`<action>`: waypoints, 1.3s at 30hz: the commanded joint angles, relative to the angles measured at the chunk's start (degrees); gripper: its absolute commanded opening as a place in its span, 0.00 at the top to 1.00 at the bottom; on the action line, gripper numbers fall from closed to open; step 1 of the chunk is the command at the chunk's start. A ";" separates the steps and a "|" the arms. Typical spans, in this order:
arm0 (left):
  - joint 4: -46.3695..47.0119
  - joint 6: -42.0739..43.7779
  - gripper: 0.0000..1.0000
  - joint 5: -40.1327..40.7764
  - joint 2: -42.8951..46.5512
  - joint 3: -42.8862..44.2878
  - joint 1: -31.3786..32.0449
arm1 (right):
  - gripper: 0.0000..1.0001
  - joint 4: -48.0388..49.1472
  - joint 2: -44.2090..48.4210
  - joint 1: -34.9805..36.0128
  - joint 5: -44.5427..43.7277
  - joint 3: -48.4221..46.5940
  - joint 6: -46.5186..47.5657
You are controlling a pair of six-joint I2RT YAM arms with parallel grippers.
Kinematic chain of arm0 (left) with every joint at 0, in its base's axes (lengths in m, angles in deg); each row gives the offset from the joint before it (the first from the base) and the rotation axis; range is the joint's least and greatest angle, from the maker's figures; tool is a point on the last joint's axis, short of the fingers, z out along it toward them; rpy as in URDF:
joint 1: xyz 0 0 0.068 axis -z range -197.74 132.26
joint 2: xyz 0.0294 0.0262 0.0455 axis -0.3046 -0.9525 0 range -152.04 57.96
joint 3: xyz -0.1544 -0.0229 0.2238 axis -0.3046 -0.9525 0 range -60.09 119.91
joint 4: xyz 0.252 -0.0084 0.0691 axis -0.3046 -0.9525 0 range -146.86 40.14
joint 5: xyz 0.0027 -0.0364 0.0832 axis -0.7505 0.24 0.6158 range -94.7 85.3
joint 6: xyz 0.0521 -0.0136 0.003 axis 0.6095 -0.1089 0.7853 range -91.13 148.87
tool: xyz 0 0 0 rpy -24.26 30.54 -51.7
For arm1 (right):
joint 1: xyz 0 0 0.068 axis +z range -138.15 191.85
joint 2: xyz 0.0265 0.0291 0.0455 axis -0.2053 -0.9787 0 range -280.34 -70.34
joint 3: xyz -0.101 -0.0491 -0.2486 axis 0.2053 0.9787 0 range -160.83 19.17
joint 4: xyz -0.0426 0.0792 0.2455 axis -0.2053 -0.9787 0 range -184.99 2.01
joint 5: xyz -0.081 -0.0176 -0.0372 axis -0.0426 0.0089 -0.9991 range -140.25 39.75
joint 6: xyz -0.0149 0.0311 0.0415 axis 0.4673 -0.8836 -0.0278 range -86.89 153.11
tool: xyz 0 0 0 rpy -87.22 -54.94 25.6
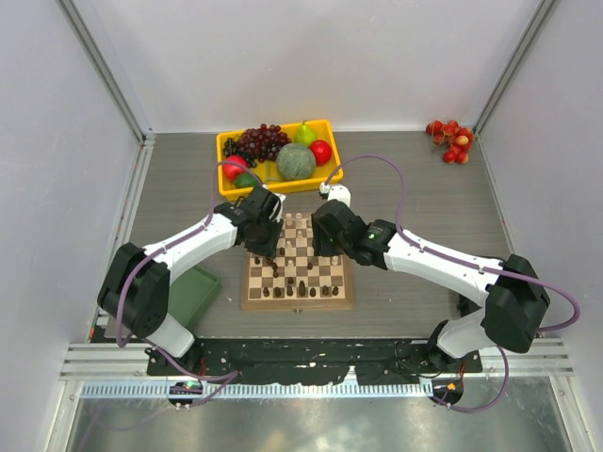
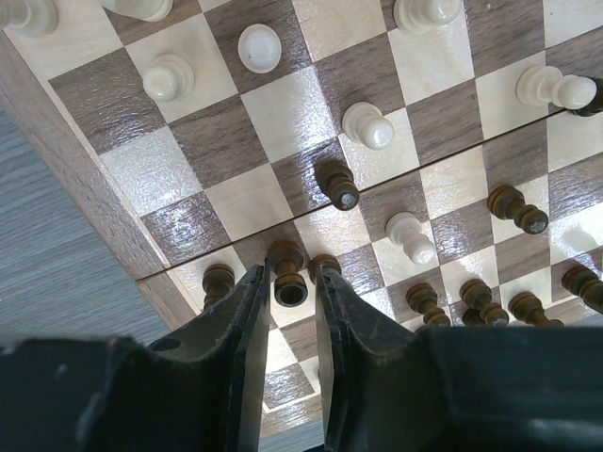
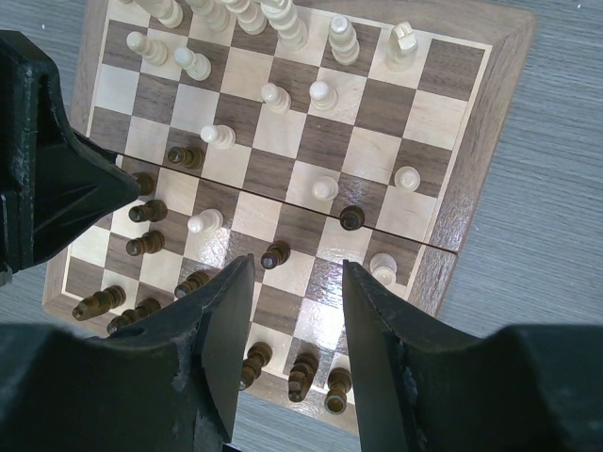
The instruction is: Set up the chess pieces on the board
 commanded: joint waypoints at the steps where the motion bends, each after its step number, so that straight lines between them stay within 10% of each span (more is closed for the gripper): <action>1: -0.51 1.14 0.69 -0.48 -0.40 1.92 -0.34 | 0.52 2.14 1.57 -0.29 -0.61 -0.36 -1.10; 39: -4.11 1.67 0.89 3.48 12.87 3.59 -0.25 | 0.51 2.49 1.31 -0.38 0.27 -0.53 -1.19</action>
